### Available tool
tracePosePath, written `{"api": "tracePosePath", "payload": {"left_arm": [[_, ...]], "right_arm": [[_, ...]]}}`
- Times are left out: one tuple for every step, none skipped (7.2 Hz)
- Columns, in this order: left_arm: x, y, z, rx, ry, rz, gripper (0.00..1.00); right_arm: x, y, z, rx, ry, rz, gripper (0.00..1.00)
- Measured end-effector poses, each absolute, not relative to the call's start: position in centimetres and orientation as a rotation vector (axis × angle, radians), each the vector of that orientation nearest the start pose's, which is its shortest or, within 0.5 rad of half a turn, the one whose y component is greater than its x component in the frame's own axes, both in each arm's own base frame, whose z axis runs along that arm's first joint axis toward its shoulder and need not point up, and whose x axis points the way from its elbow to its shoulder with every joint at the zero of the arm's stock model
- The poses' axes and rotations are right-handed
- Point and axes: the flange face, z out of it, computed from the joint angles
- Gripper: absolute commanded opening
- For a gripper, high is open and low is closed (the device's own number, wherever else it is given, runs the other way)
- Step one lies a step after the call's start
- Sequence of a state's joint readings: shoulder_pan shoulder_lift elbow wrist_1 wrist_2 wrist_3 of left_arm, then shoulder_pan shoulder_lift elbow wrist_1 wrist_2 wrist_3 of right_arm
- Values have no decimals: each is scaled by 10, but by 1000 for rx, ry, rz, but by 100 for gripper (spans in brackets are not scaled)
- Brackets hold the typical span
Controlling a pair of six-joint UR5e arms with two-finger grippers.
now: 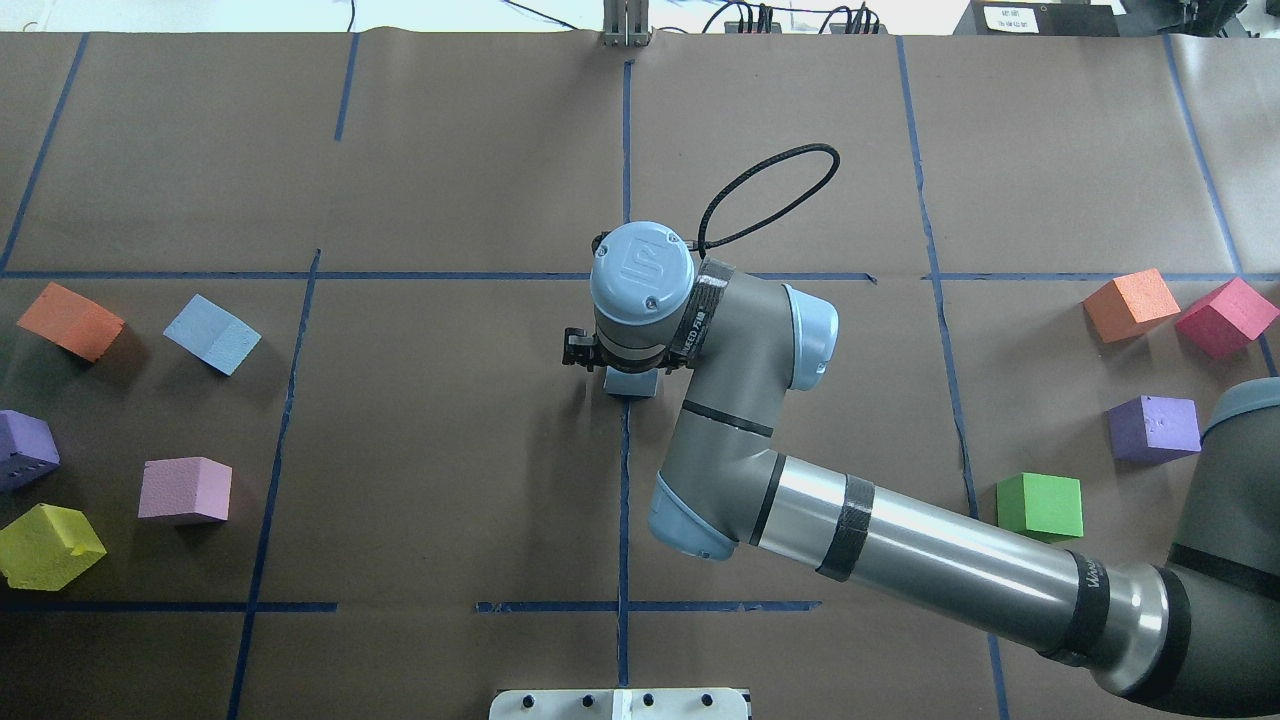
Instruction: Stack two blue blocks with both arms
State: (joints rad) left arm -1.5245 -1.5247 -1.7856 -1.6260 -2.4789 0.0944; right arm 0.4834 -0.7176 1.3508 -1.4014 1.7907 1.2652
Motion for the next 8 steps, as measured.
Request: {"api": "tracePosePath", "payload": {"left_arm": [[-33,-480,559,230,901,231,100],[-33,-479,559,230,901,231,100],[-33,-479,559,230,900,232,100],[-32,-479,558,230,900,232,100],[-31,-482,555,223,904,211,100],[-24,-492,541,206,913,162,100],[0,-506,519,178,927,125,100],[46,-520,493,128,945,112,100]], "right_arm": [[-623,-458,192,142,-838,83,100],[-592,-454,170,176,-865,96,100],[-547,-447,146,209,-901,112,100],[-490,-438,126,247,-947,134,100],[-439,-435,121,273,-985,159,100],[-398,-441,128,269,-1006,185,100],[-363,-456,143,241,-1009,211,100],[-332,-471,168,219,-989,214,100]]}}
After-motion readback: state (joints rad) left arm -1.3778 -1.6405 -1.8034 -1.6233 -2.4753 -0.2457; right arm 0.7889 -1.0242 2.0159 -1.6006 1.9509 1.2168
